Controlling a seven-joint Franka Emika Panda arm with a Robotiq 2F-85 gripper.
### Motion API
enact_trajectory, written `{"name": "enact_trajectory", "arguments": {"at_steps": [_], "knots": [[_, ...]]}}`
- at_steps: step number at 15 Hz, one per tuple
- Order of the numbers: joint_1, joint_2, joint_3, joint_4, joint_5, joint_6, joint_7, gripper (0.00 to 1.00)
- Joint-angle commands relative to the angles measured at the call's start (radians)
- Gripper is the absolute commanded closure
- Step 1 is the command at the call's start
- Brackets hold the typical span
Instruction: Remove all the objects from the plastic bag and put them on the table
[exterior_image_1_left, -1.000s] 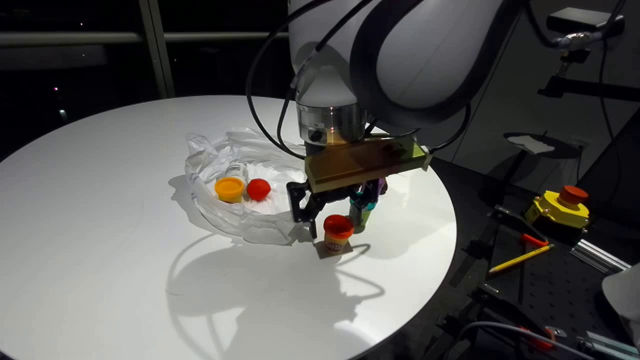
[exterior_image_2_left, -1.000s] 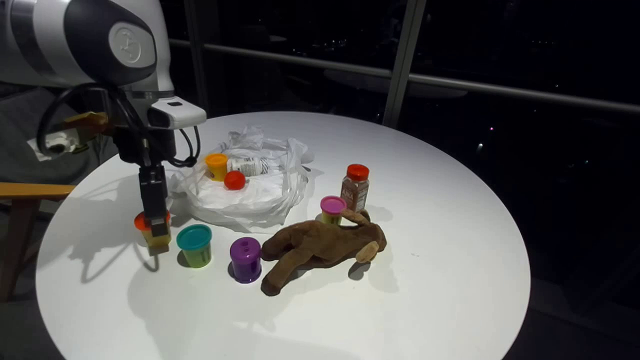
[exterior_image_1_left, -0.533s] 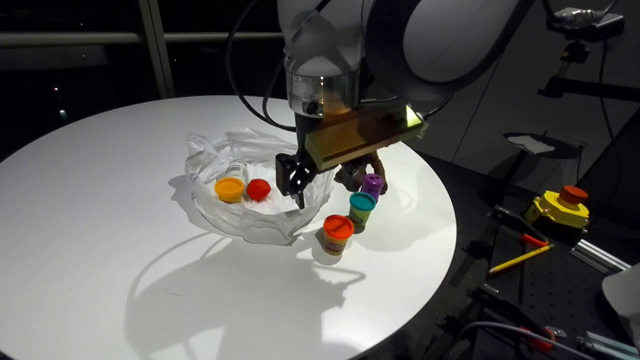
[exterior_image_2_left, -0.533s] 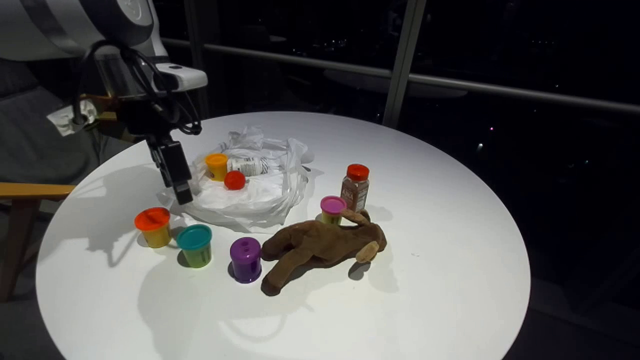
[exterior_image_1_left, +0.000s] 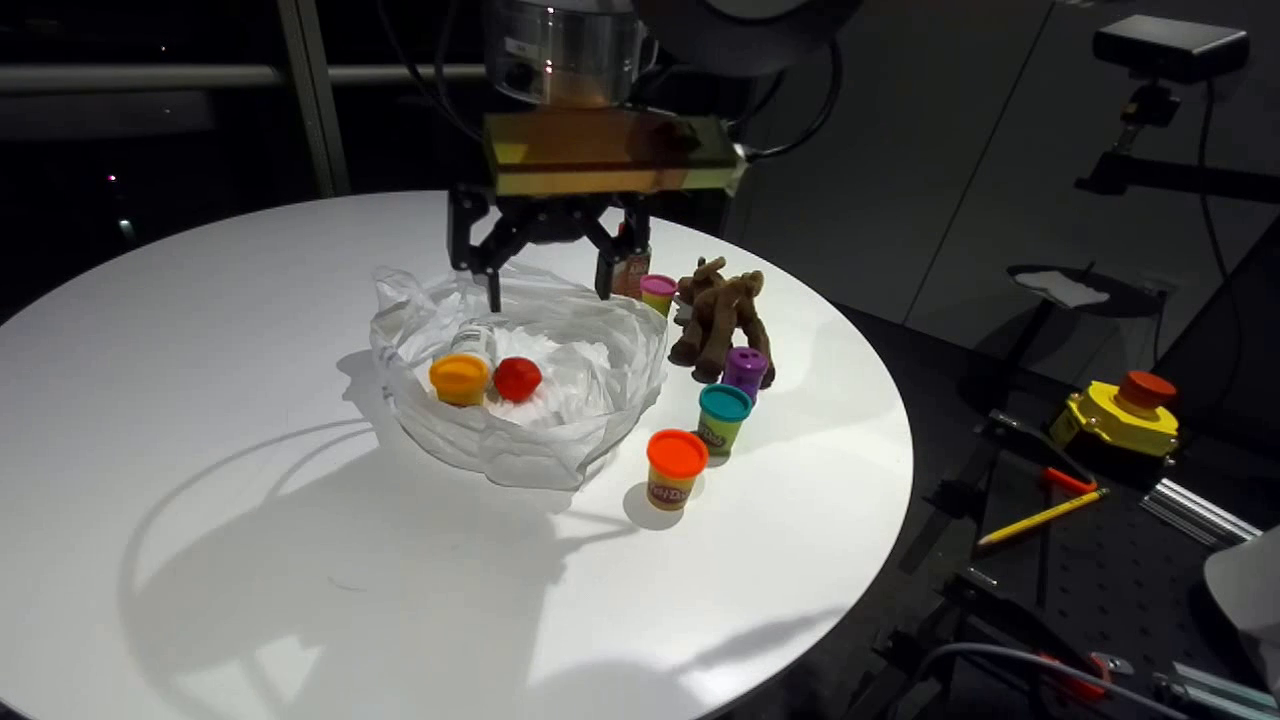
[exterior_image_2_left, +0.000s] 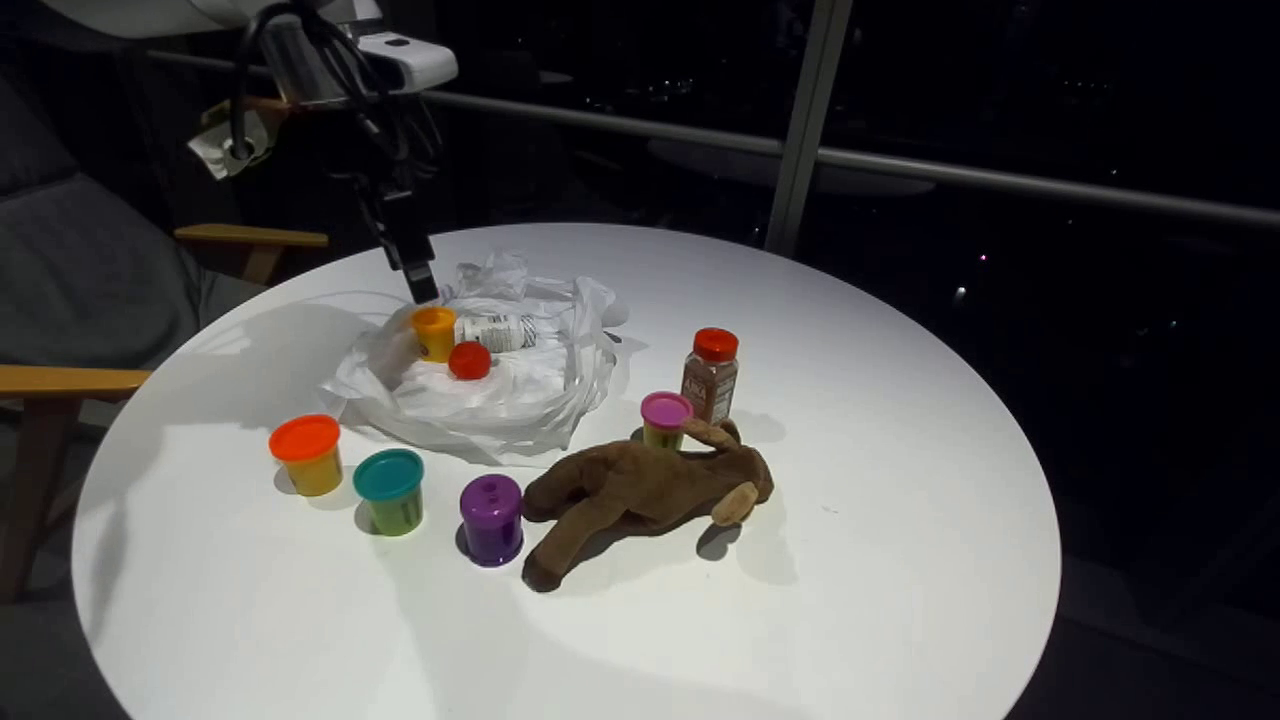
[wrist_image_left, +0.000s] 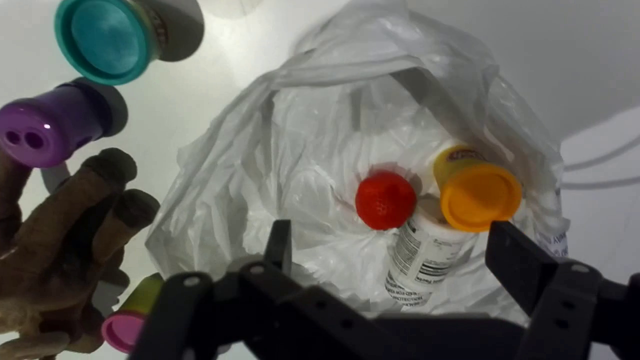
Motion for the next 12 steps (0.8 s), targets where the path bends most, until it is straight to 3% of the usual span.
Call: {"name": "enact_trajectory", "arguments": {"at_steps": [1, 5, 12], "knots": [[-0.005, 0.102, 0.0, 0.155, 0.049, 0.015, 0.068, 0.0], [0.003, 0.21, -0.01, 0.281, 0.1, -0.005, 0.105, 0.0], [0.016, 0.338, -0.027, 0.384, 0.139, -0.007, 0.156, 0.0]]}}
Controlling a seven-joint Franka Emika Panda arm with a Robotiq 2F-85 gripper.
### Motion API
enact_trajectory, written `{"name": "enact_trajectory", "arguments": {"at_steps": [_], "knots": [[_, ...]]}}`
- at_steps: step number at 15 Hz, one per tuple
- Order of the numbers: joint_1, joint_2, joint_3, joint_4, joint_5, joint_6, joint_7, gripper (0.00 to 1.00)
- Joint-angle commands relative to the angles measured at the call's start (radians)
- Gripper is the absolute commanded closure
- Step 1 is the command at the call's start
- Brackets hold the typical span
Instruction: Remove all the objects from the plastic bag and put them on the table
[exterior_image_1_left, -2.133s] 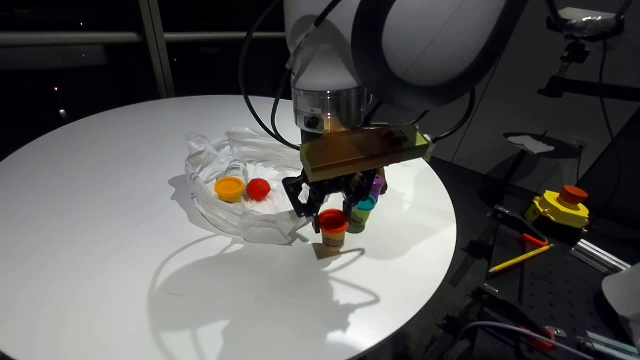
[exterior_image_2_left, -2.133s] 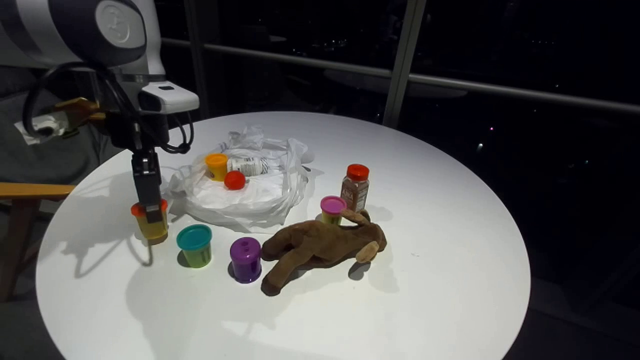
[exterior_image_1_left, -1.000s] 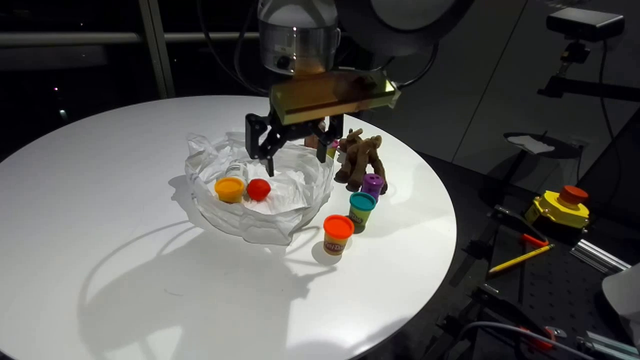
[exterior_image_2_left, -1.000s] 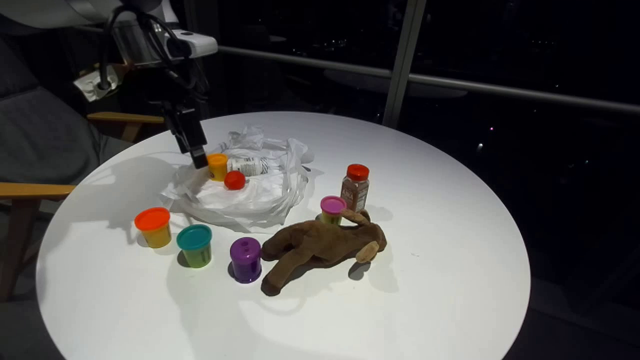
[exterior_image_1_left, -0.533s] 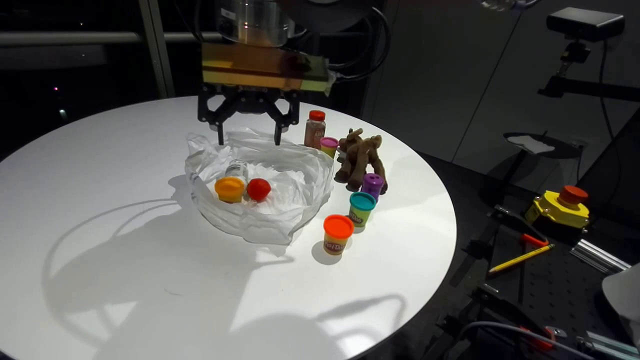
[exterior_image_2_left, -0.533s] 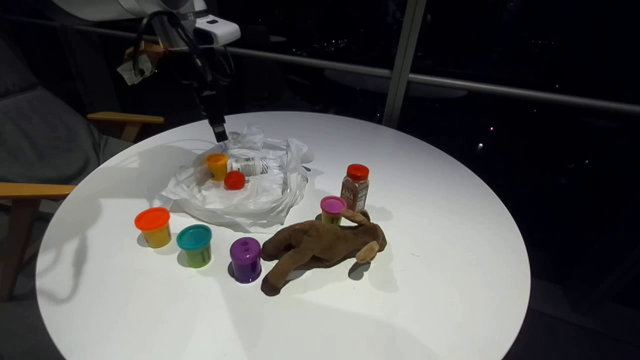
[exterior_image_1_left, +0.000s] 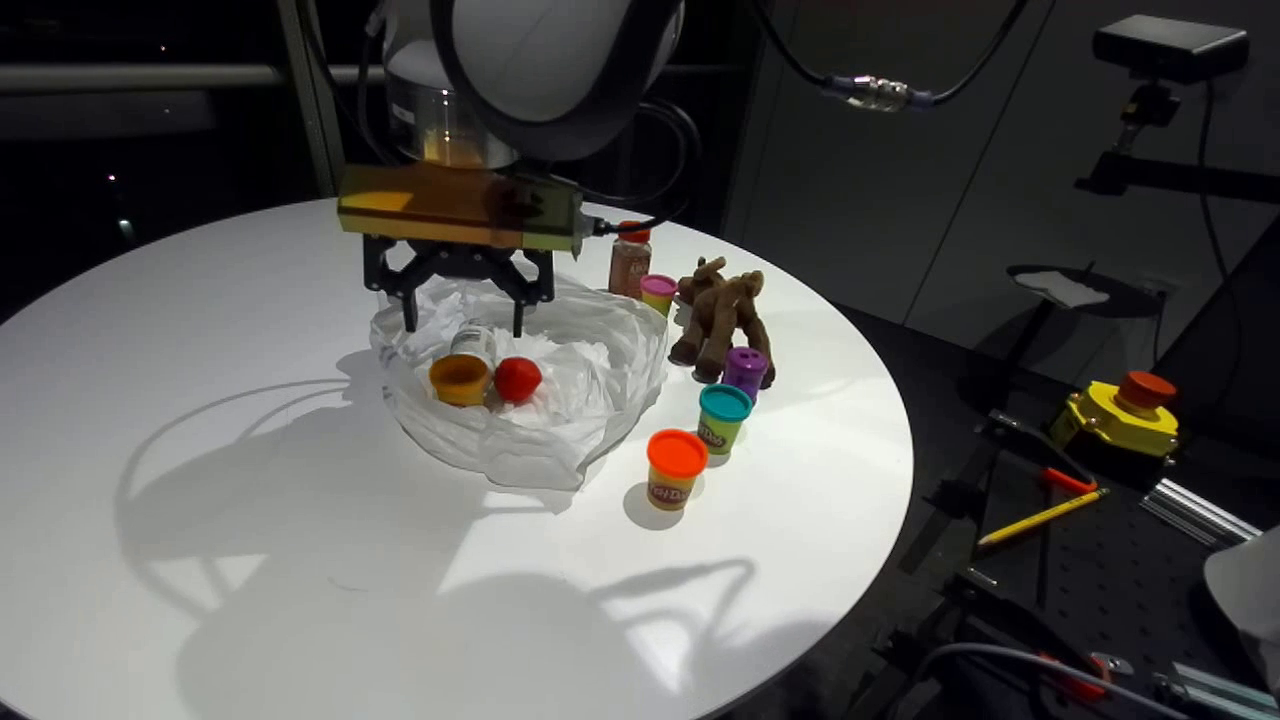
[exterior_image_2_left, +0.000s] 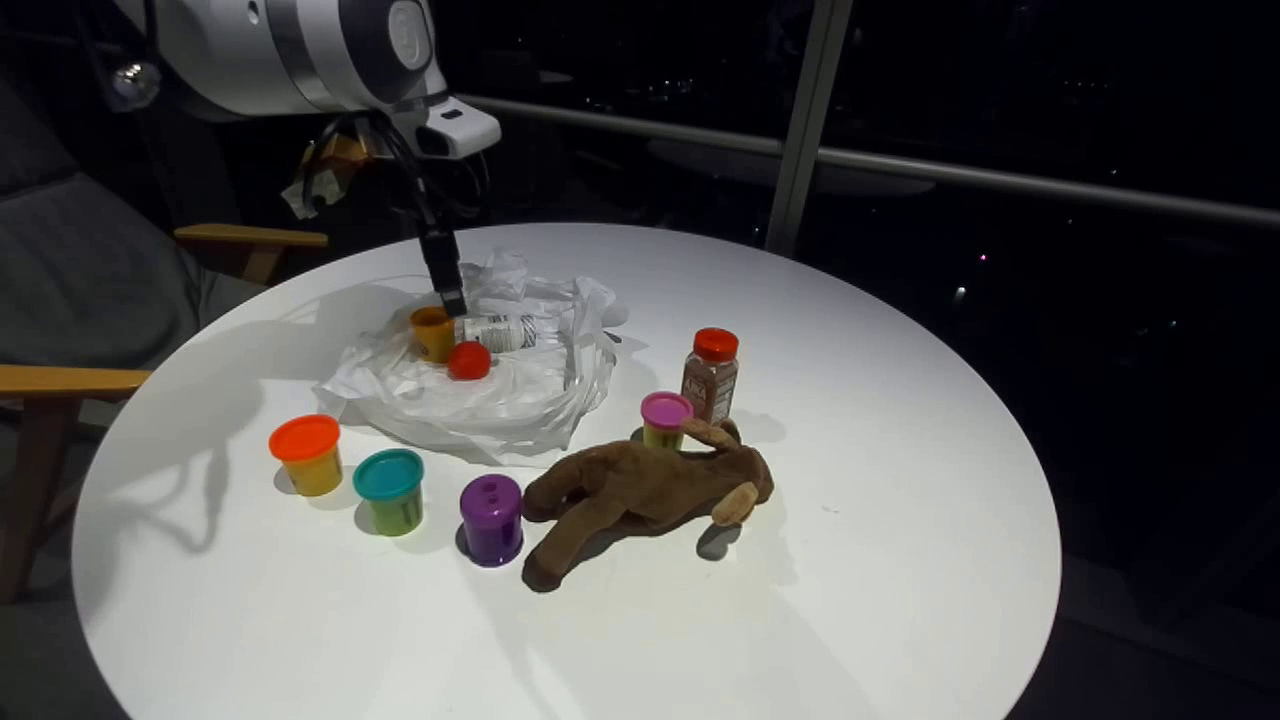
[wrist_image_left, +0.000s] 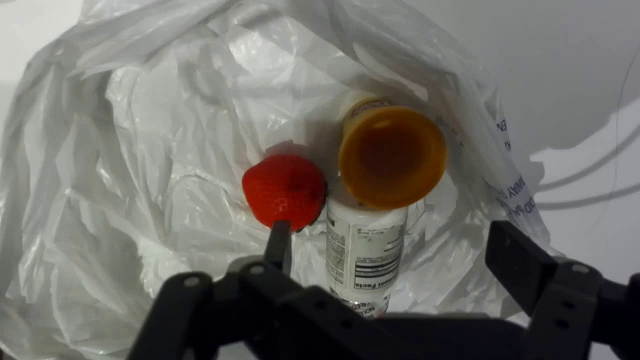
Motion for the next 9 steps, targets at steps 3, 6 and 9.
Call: {"name": "enact_trajectory", "arguments": {"at_steps": [3, 6, 9], "knots": [[0.006, 0.087, -0.011, 0.097, 0.064, -0.021, 0.017, 0.0], [0.002, 0.101, -0.002, 0.104, 0.094, -0.026, 0.006, 0.0], [0.004, 0.106, 0.004, 0.102, 0.116, -0.035, 0.002, 0.0]]}}
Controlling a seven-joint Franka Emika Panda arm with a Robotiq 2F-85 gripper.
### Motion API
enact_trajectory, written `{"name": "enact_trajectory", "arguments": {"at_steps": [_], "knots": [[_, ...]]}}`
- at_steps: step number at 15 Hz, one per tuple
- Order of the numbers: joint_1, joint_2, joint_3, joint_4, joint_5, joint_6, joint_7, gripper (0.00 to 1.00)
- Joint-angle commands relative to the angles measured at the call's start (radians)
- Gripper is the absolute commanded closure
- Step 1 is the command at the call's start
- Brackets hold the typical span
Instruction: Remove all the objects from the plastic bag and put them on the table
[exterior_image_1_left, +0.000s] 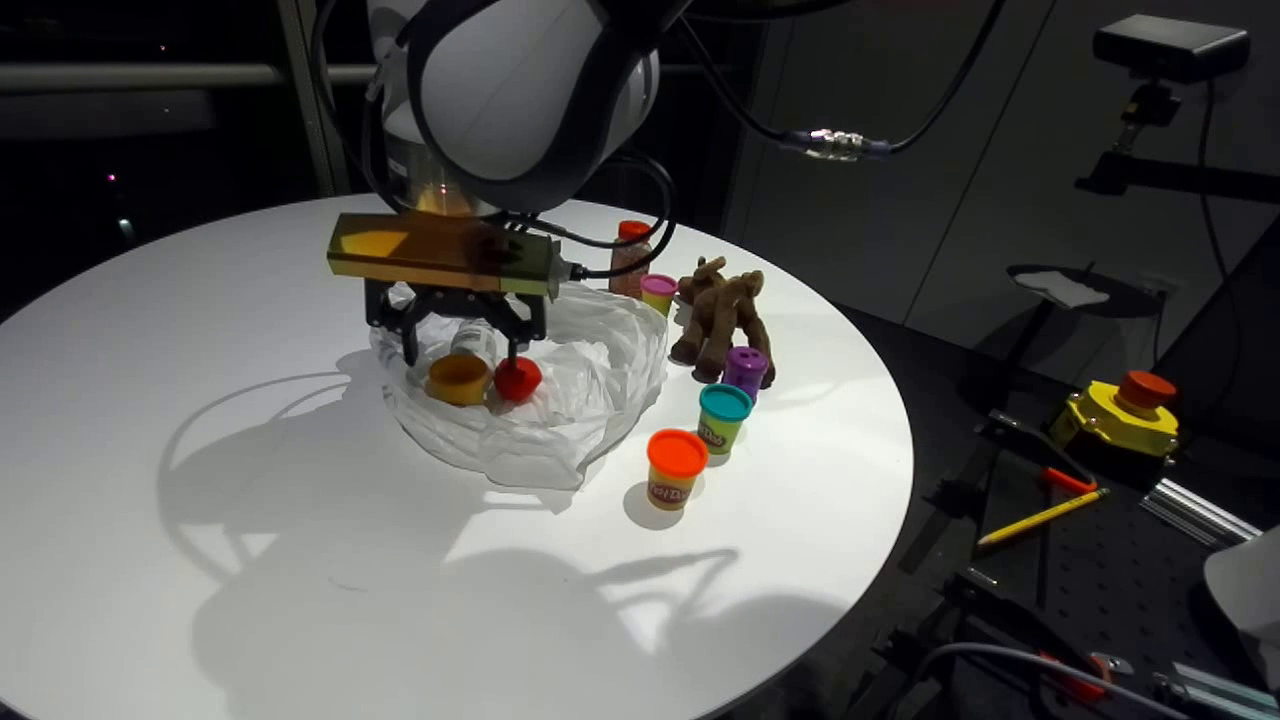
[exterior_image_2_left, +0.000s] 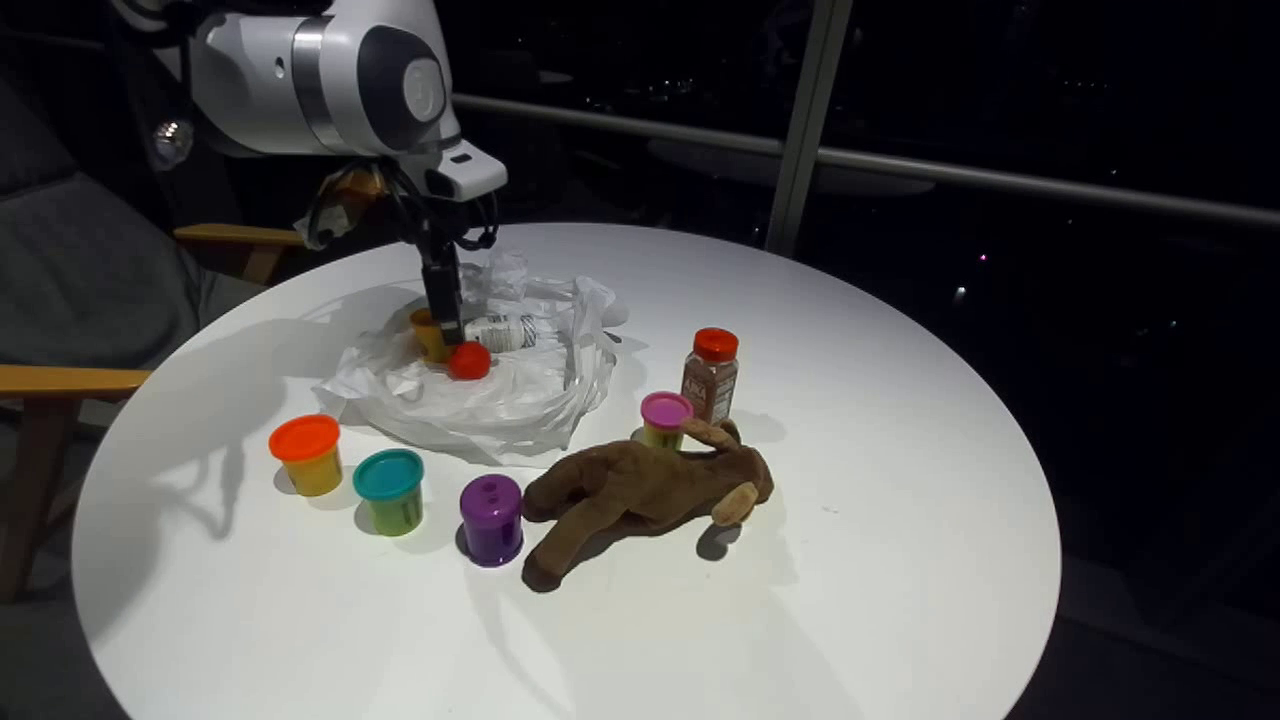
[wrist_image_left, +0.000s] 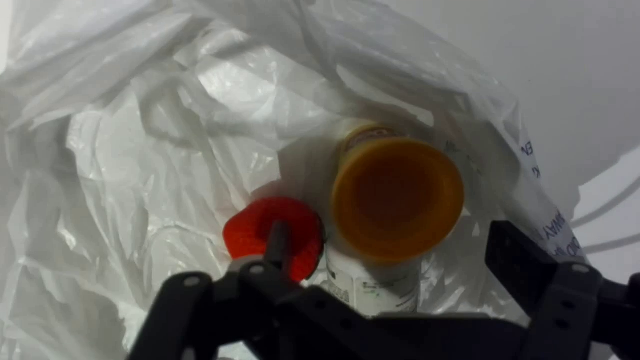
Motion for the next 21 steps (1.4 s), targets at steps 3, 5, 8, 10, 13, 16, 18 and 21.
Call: {"name": "enact_trajectory", "arguments": {"at_steps": [3, 5, 8, 10, 13, 16, 18, 21], "knots": [[0.02, -0.004, 0.0, 0.013, 0.037, -0.023, 0.006, 0.0], [0.031, -0.014, -0.004, -0.001, 0.031, -0.017, 0.013, 0.0], [0.032, -0.011, -0.002, 0.002, 0.035, -0.026, 0.008, 0.02], [0.03, -0.009, -0.002, 0.005, 0.038, -0.031, 0.009, 0.27], [0.029, -0.011, -0.009, 0.005, 0.036, -0.034, 0.015, 0.43], [0.034, -0.019, -0.016, -0.002, 0.032, -0.036, 0.022, 0.68], [0.049, -0.046, -0.025, -0.021, 0.02, -0.044, 0.035, 0.72], [0.082, -0.113, -0.042, -0.069, -0.003, -0.047, 0.07, 0.72]]}}
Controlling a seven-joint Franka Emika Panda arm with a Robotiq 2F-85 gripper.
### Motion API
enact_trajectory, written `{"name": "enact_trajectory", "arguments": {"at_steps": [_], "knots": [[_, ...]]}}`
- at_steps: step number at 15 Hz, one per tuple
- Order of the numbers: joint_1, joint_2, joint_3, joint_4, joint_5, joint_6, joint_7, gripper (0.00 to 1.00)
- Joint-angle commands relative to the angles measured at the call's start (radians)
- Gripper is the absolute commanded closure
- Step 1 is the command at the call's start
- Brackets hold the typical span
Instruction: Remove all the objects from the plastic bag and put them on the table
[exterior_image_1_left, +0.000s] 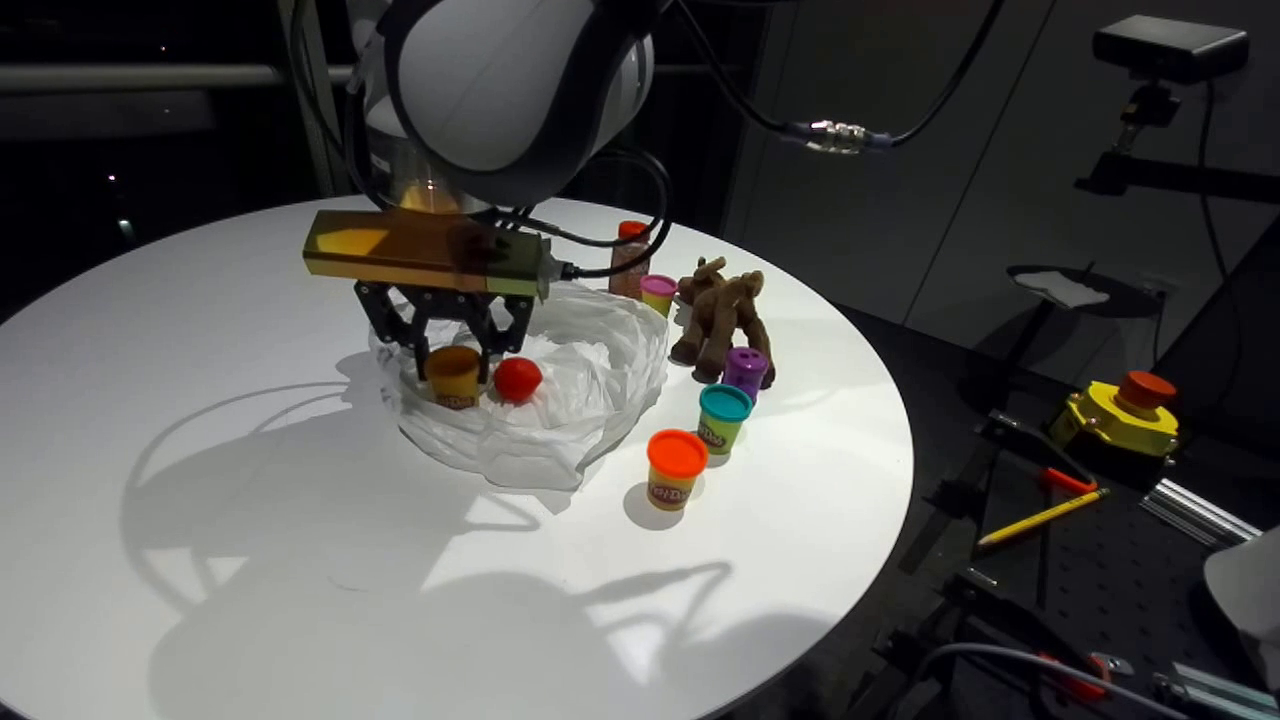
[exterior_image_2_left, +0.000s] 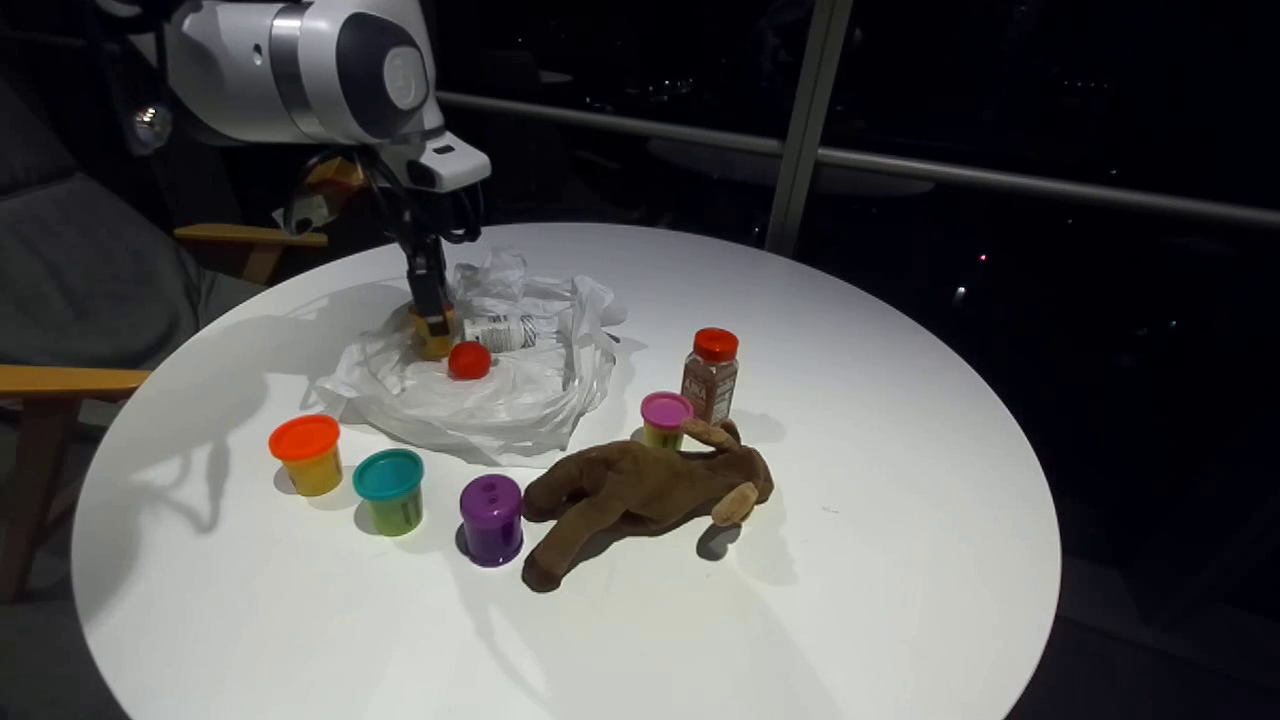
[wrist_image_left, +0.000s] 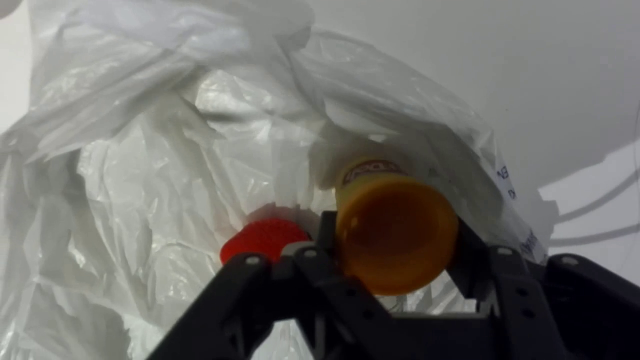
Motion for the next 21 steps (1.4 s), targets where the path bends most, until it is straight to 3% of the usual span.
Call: {"name": "enact_trajectory", "arguments": {"at_steps": [1, 6, 11, 17, 21], "knots": [[0.059, -0.126, -0.033, -0.084, -0.026, -0.03, 0.065, 0.72], [0.116, -0.289, -0.045, -0.205, -0.112, -0.046, 0.178, 0.72], [0.076, -0.371, 0.052, -0.276, -0.124, -0.136, 0.138, 0.72], [0.015, -0.284, 0.173, -0.268, -0.031, -0.128, -0.06, 0.72], [0.024, -0.2, 0.171, -0.255, -0.033, -0.081, -0.133, 0.72]]}}
